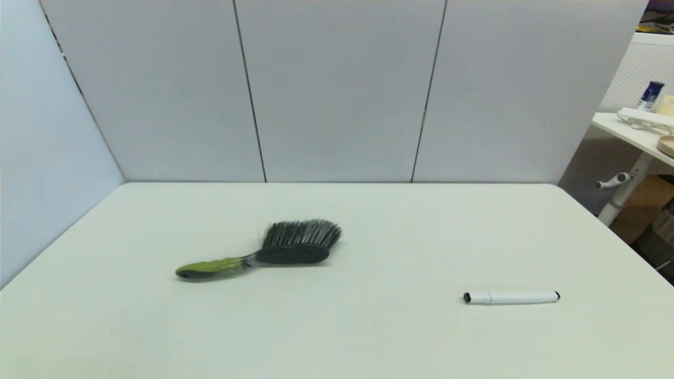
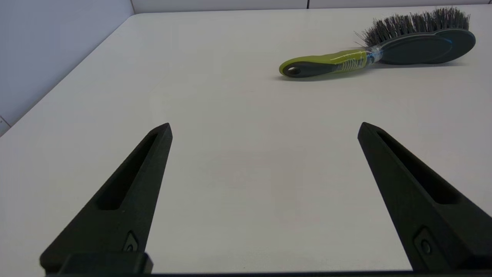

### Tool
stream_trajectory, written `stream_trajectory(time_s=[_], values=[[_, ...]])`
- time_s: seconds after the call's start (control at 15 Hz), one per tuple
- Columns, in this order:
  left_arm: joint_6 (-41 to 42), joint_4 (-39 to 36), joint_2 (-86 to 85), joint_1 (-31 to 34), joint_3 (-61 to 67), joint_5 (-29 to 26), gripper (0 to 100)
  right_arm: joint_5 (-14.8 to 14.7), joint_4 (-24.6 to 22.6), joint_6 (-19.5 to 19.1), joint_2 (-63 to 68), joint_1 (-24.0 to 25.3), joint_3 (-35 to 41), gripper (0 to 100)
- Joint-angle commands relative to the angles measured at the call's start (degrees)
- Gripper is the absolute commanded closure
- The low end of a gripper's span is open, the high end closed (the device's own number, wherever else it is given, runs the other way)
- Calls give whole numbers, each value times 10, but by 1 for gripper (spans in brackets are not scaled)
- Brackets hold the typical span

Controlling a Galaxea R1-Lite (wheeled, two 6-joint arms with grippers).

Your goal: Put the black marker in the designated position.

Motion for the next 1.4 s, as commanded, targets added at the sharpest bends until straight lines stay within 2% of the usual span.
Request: stream_trajectory(time_s=[0.07,0.27,0.33,0.4,0.47,0.53,0.6,0.67,0.73,0.87,0.93,1.0,1.2,1.33,1.4], values=[[0,0,1,1,0,0,0,-1,1,-10,205,11,-108,0],[0,0,1,1,0,0,0,-16,21,-9,249,34,-113,0],[0,0,1,1,0,0,0,-38,35,-3,262,49,-124,0],[0,0,1,1,0,0,0,-76,59,16,279,68,-137,0],[0,0,1,1,0,0,0,-130,91,61,298,96,-159,0],[0,0,1,0,0,0,0,-210,139,144,326,145,-197,0],[0,0,1,1,0,0,0,-268,180,215,351,182,-230,0],[0,0,1,1,0,0,0,-313,221,287,379,207,-260,0],[0,0,1,0,0,0,0,-344,251,351,405,223,-281,0],[0,0,1,1,0,0,0,-374,291,470,441,236,-312,0],[0,0,1,1,0,0,0,-391,326,536,456,240,-322,0],[0,0,1,1,0,0,0,-401,360,580,467,242,-329,0],[0,0,1,1,0,0,0,-405,486,739,496,244,-352,0],[0,0,1,1,0,0,0,-405,580,875,520,239,-364,0],[0,0,1,1,0,0,0,-401,623,932,530,240,-372,0]])
